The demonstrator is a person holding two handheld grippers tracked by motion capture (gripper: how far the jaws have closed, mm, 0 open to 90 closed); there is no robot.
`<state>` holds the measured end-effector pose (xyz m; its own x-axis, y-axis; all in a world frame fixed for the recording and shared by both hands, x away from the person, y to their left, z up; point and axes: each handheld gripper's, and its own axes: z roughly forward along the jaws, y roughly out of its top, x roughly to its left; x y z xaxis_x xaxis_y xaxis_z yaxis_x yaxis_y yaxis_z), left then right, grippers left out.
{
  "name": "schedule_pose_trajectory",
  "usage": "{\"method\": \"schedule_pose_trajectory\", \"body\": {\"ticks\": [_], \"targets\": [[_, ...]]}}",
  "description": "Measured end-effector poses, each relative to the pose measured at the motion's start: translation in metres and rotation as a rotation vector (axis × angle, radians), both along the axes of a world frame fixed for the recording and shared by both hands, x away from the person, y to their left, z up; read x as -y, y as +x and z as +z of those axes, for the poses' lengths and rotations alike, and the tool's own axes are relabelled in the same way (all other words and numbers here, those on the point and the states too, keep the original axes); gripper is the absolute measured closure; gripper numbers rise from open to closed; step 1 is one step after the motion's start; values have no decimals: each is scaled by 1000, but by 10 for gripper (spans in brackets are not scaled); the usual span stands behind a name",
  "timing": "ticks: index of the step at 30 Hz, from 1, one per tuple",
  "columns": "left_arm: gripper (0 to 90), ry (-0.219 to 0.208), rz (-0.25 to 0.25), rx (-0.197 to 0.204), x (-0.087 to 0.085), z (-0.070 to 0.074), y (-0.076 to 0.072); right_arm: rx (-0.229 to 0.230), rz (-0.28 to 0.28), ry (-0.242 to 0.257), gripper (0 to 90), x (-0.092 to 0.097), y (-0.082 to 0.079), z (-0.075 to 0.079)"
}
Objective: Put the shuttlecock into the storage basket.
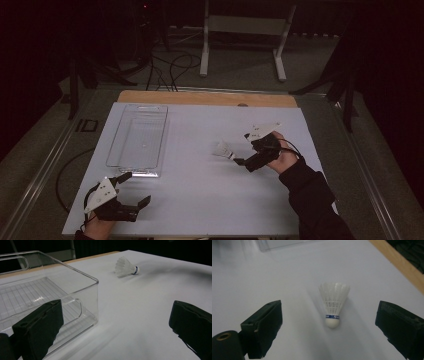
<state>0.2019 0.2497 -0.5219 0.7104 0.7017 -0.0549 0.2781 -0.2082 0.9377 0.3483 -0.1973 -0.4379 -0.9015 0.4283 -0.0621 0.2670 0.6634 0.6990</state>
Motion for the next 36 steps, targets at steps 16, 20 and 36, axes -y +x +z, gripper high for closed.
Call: {"method": "schedule_pose_trajectory", "body": {"ticks": [16, 20, 36], "targets": [[3, 3, -5, -1, 0, 0, 0, -59, 12, -61, 75, -5, 13, -24], [3, 4, -6, -2, 1, 0, 0, -74, 17, -80, 75, -6, 16, -31], [3, 2, -2, 0, 0, 0, 0, -198, -9, -188, 80, -11, 24, -53]]}}
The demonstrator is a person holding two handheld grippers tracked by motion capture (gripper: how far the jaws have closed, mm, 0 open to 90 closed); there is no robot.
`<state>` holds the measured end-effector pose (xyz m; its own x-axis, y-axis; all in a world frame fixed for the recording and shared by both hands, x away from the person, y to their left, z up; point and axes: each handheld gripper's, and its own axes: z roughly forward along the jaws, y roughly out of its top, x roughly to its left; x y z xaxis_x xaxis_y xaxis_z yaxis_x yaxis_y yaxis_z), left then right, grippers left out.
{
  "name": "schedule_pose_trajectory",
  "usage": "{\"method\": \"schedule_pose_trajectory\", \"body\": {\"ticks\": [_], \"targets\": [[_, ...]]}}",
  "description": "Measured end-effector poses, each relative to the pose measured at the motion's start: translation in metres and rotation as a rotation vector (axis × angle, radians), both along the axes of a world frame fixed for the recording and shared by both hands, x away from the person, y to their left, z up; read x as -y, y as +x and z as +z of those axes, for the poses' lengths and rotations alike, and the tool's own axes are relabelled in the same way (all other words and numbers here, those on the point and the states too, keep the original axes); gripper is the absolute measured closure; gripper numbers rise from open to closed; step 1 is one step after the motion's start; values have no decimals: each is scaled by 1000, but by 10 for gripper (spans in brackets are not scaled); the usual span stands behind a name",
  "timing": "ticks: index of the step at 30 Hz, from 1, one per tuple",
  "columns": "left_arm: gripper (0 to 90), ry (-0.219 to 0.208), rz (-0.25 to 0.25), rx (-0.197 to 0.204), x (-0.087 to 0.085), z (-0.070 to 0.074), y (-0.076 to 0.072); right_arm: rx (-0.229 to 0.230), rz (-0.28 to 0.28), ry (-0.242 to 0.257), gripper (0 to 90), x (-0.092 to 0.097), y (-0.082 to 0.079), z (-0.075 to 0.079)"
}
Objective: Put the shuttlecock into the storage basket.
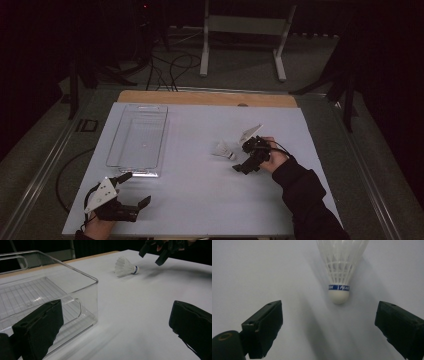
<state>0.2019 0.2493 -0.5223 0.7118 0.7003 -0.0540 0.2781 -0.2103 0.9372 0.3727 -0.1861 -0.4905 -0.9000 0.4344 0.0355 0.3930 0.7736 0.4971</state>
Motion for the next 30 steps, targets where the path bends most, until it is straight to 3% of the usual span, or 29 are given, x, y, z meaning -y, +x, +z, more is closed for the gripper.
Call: {"method": "schedule_pose_trajectory", "body": {"ticks": [1, 7, 9, 13, 15, 16, 17, 20, 30], "targets": [[3, 0, 0, 0, 0, 0, 0, -13, -5, -22, 80, -1, 0, -2], [3, 1, -2, 0, 0, 0, 0, -34, -20, -44, 92, -4, 3, -4], [3, 1, -1, 0, 0, 0, 0, -23, -25, -51, 90, -4, 3, -4], [3, 1, -1, -1, 0, 0, 0, -90, -43, -58, 91, -5, 8, -7], [3, 1, -1, 0, 0, 0, 0, -103, -45, -62, 91, -5, 9, -8], [3, 1, -1, 0, 0, 0, 0, -133, -43, -68, 90, -5, 10, -10], [3, 1, -2, -1, 0, 0, 0, -143, -75, -82, 128, -6, 12, -12], [3, 5, -2, 0, 0, 0, 0, -126, -88, -100, 127, -7, 12, -13], [3, 3, -5, -4, 1, 0, 0, -147, -81, -154, 169, -17, 17, -18]]}}
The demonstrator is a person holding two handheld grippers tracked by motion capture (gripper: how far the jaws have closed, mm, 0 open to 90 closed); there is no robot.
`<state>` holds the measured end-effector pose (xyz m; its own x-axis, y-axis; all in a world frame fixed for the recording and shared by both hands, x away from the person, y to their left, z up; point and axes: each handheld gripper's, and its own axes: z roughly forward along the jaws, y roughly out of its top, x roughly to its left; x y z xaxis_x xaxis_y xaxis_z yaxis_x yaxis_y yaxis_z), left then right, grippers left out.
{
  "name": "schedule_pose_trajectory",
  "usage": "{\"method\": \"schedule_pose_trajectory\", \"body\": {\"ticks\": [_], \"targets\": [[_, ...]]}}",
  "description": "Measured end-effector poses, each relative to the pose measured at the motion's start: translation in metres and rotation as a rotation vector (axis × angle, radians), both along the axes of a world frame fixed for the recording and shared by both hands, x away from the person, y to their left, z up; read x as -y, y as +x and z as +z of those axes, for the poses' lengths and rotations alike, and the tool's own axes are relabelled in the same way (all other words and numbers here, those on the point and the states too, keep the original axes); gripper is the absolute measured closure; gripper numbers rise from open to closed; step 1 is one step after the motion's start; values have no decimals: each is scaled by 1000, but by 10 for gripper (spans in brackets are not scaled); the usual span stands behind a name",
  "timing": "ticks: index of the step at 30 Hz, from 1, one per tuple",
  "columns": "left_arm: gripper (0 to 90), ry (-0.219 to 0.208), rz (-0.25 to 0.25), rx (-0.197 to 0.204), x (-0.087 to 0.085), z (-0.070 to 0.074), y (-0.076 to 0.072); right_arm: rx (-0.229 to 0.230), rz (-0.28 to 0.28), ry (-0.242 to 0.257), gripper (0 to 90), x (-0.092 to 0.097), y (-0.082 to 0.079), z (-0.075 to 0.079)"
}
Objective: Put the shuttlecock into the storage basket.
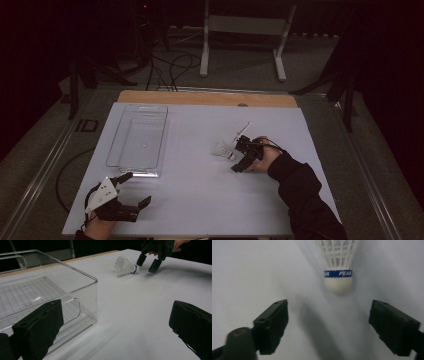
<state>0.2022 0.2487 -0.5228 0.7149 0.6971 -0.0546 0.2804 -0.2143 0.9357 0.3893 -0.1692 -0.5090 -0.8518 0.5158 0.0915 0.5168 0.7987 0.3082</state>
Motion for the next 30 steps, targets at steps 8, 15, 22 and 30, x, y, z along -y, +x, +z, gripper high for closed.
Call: {"method": "schedule_pose_trajectory", "body": {"ticks": [8, 15, 22, 30], "targets": [[3, 1, -5, 0, 0, 0, 0, 27, 15, -19, 259, -10, 4, 1], [3, 1, -5, 0, 1, 0, 0, 46, 29, -39, 403, -20, 10, 2], [3, -1, -5, -3, 0, -1, 0, 48, 29, -66, 504, -25, 12, 0], [3, 2, -6, -3, 1, -1, 0, 41, 37, -89, 586, -29, 14, -3]]}}
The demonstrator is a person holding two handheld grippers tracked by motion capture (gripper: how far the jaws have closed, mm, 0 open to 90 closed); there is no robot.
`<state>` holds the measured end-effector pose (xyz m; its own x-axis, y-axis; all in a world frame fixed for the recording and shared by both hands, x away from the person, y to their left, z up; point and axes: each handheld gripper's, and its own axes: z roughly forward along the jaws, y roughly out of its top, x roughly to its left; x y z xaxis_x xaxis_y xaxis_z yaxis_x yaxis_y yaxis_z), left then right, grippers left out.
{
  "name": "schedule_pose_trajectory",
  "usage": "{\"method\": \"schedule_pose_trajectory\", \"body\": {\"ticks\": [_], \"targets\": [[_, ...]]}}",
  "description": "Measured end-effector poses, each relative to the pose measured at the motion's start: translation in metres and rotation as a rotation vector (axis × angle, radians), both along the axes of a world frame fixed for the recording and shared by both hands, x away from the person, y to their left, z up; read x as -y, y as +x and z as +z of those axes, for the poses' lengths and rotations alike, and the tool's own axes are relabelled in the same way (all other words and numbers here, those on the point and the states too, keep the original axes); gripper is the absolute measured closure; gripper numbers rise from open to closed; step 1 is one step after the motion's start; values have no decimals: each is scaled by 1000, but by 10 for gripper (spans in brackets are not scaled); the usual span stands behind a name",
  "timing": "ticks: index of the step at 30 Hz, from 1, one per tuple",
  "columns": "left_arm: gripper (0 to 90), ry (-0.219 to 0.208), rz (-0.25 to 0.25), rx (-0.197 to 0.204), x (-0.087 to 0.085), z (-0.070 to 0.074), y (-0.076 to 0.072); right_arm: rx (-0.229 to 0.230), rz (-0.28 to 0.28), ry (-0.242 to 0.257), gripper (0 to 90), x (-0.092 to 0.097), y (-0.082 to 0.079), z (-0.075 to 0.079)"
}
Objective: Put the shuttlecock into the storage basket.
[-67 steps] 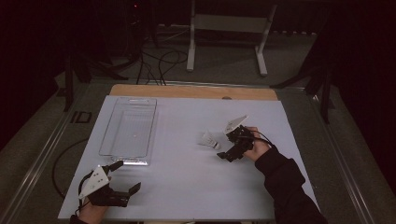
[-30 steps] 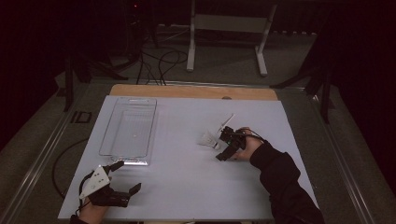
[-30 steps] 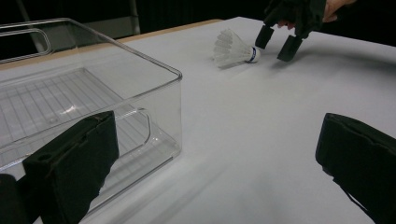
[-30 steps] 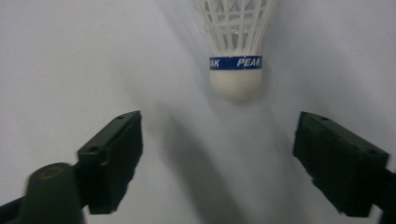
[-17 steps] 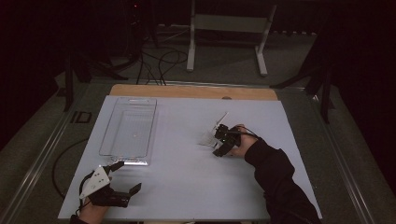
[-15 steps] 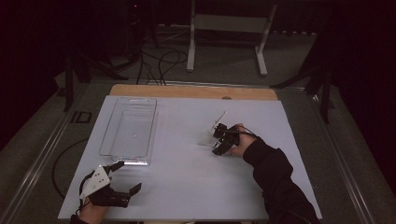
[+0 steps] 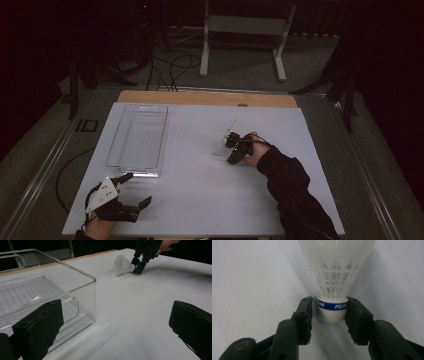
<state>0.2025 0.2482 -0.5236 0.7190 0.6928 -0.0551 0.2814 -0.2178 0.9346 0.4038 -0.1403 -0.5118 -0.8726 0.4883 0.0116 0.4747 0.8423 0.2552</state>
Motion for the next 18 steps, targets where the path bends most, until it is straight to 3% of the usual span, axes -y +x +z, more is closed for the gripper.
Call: {"method": "schedule_pose_trajectory", "body": {"ticks": [10, 11, 18], "targets": [[3, 0, -4, -3, 0, 0, 0, -12, 19, -28, 656, -2, 1, 1], [3, -1, -3, -3, 0, 0, 0, -10, 57, -34, 659, -2, 0, 2], [3, 1, -4, -3, 0, 0, 0, -21, 115, -51, 661, -1, -1, 4]]}}
